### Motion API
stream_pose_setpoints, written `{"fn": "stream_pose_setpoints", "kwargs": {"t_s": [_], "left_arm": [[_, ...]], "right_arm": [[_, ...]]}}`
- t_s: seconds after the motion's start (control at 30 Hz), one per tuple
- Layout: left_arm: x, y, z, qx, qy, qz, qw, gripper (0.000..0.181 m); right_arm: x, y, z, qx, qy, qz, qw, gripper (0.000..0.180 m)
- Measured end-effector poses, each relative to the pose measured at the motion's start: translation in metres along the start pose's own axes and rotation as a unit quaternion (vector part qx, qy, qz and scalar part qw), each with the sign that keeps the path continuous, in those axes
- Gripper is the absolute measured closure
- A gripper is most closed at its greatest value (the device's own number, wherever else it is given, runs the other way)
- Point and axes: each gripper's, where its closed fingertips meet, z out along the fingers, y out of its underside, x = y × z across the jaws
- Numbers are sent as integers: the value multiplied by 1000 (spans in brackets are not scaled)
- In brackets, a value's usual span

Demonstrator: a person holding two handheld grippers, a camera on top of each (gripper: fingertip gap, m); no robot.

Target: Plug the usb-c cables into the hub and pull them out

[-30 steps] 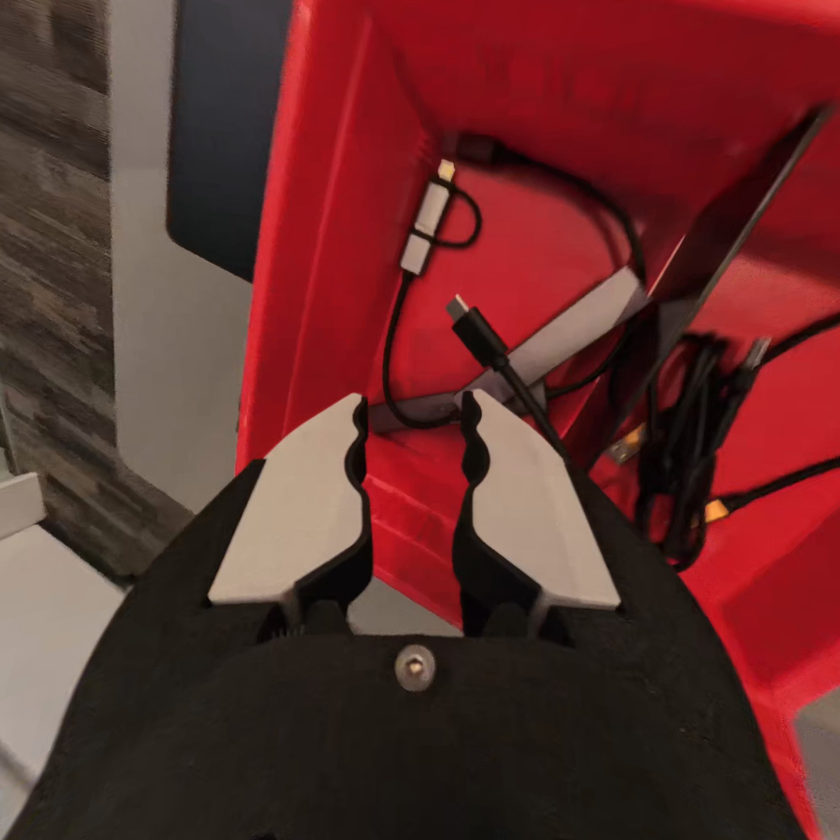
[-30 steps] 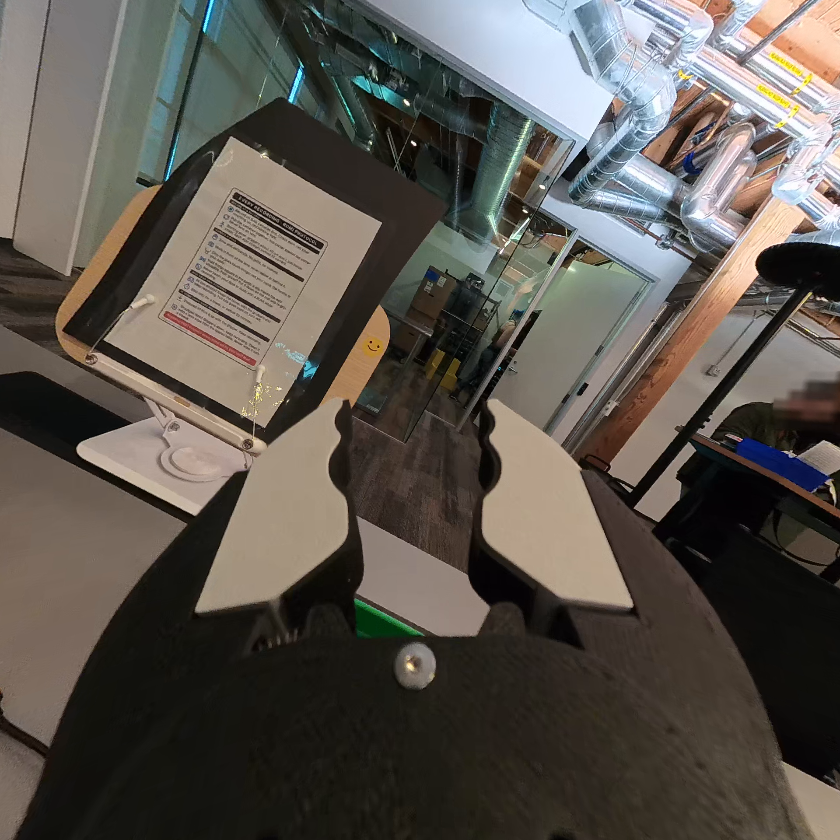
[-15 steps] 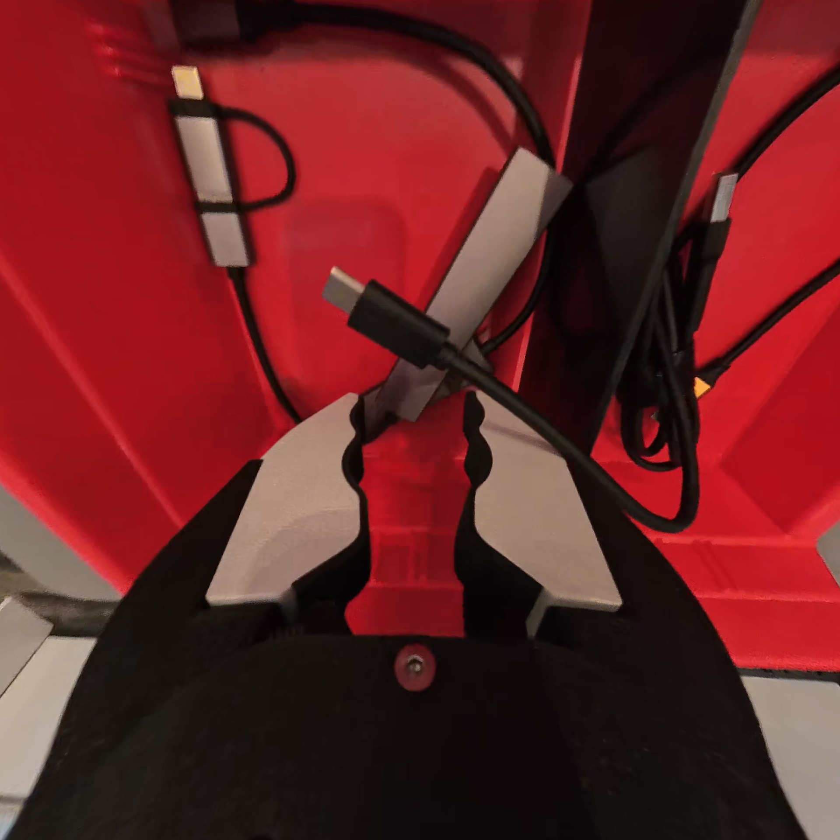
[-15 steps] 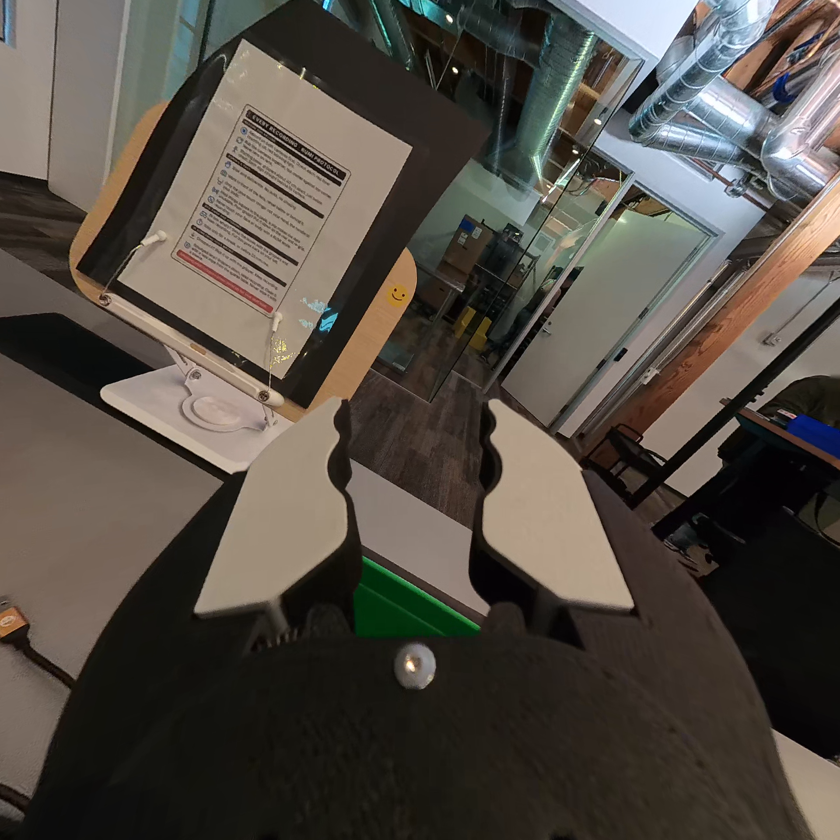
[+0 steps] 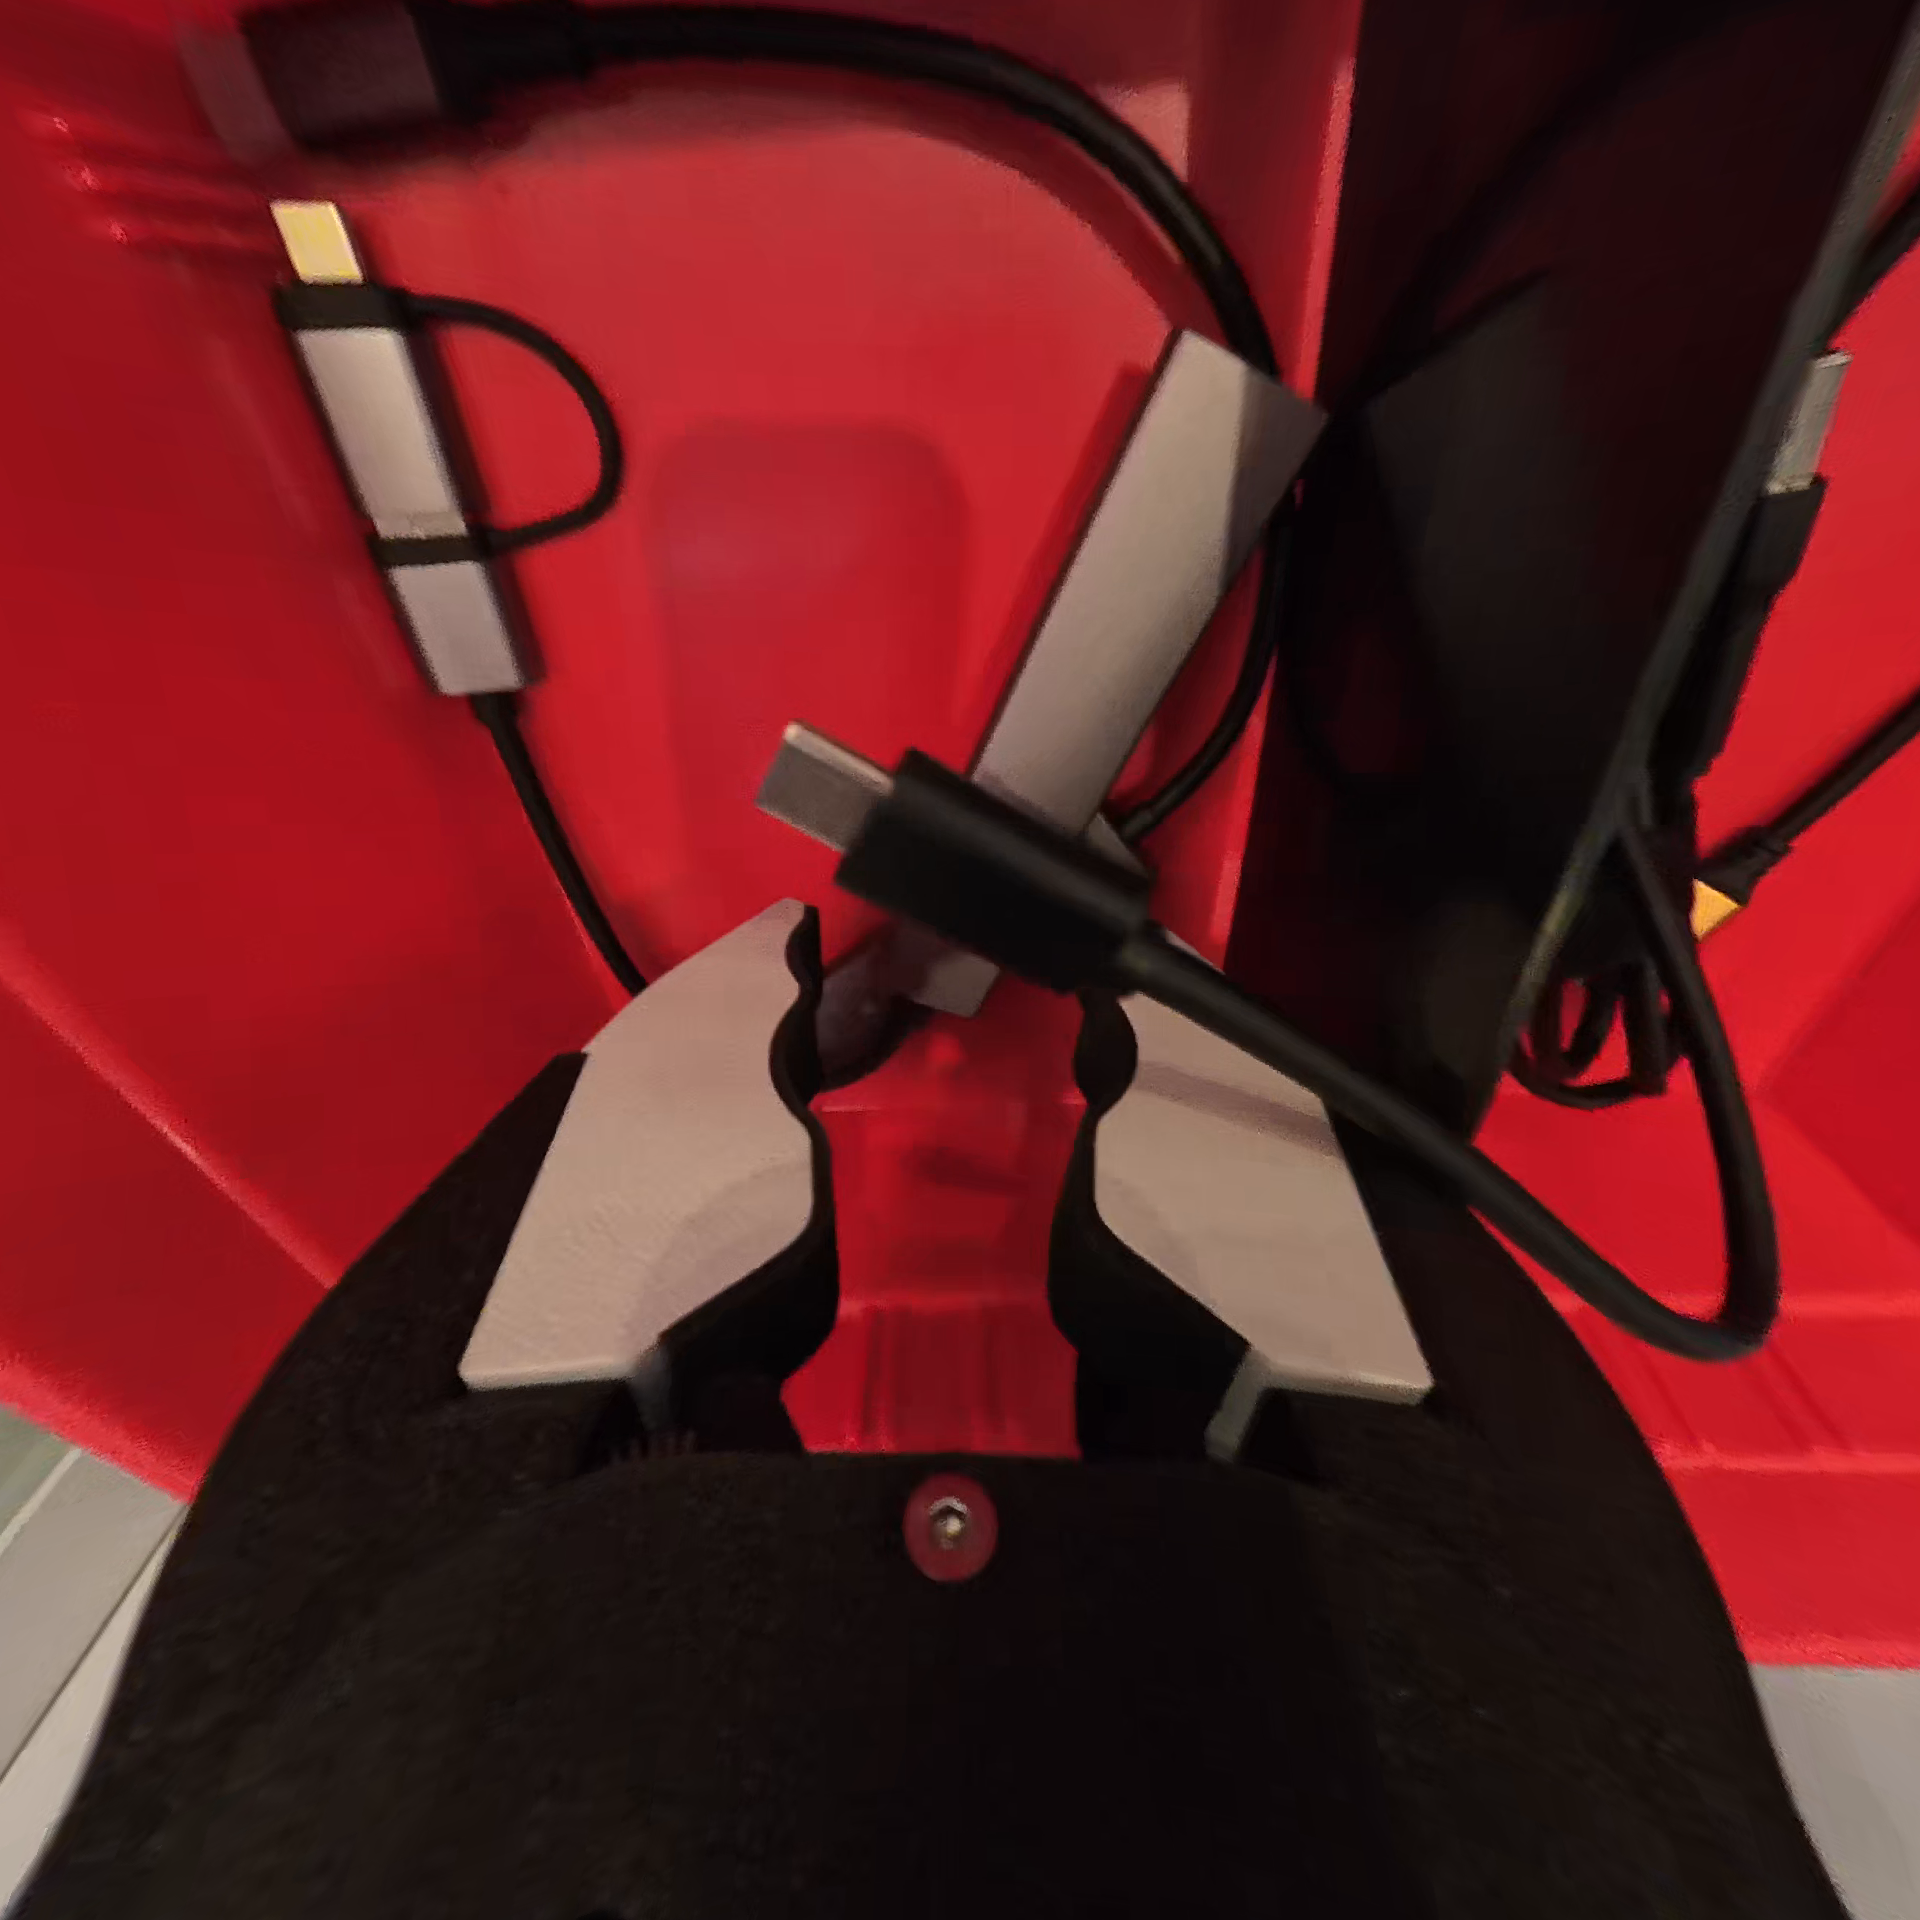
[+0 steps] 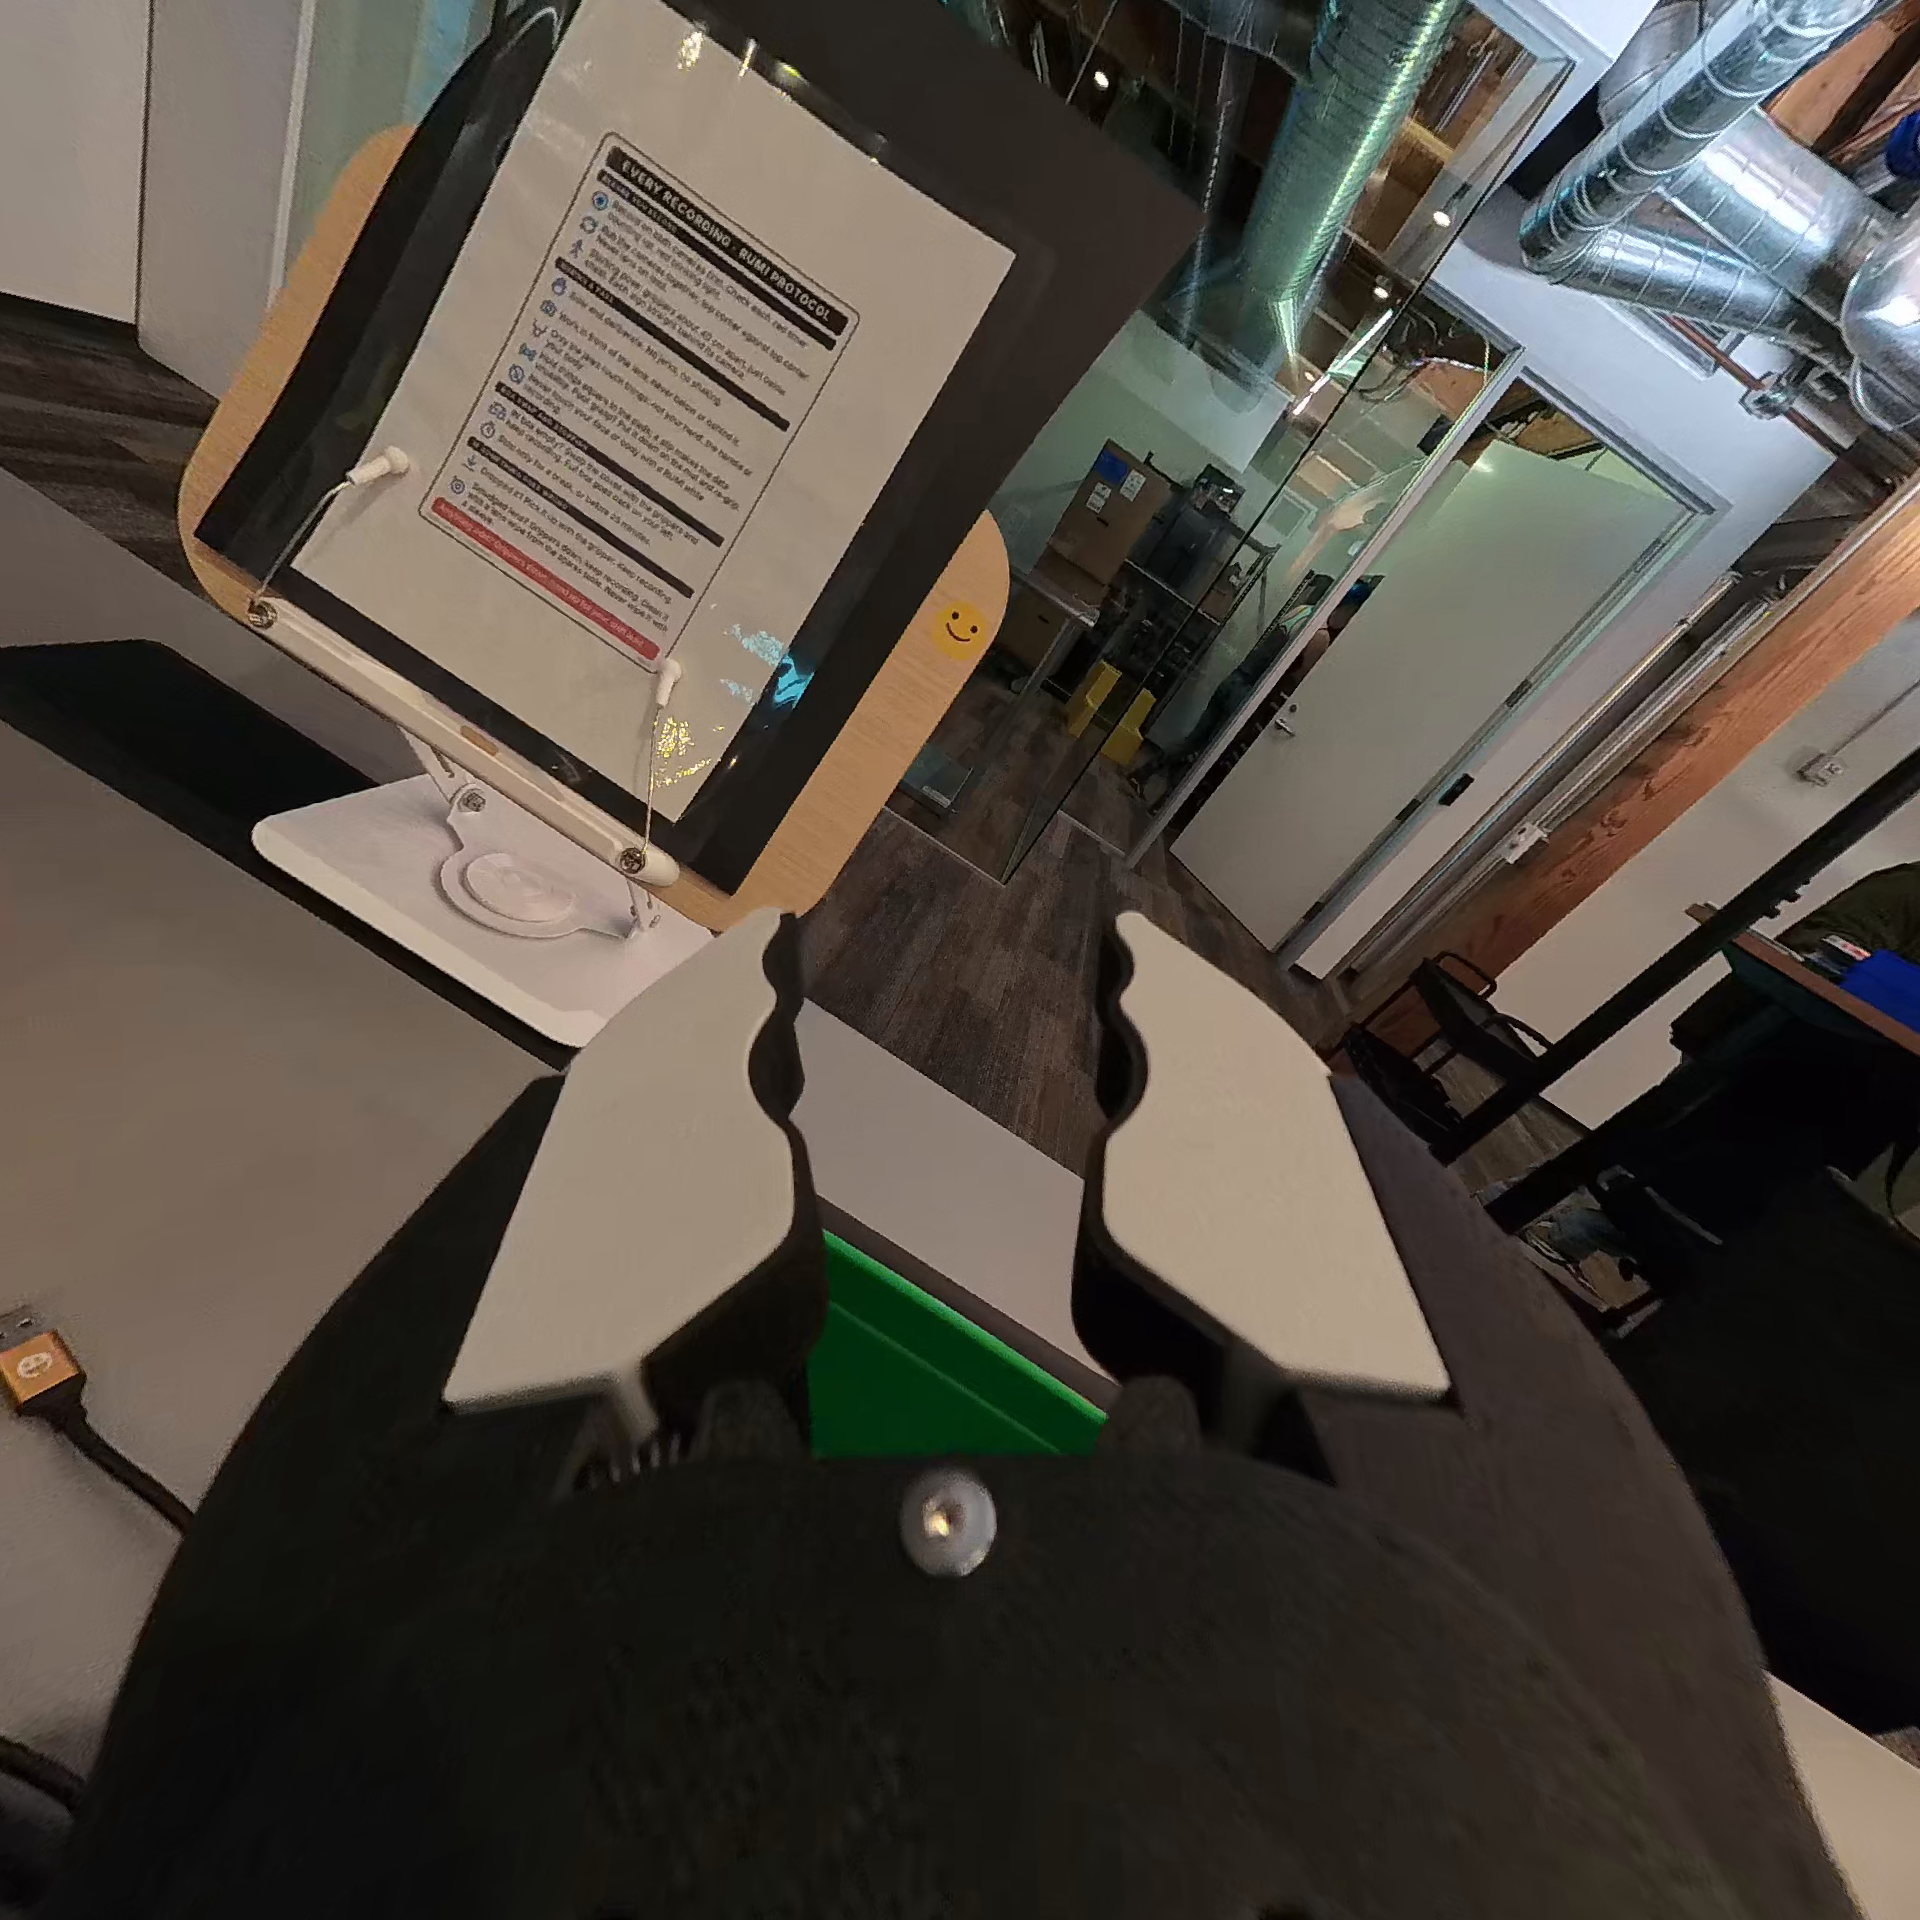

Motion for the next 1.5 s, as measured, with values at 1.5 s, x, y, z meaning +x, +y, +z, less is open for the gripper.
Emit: {"fn": "stream_pose_setpoints", "kwargs": {"t_s": [1.5], "left_arm": [[7, -195, -285, 327, -209, -241, 890, 159]], "right_arm": [[16, -15, -22, 43, -12, 53, 998, 125]]}}
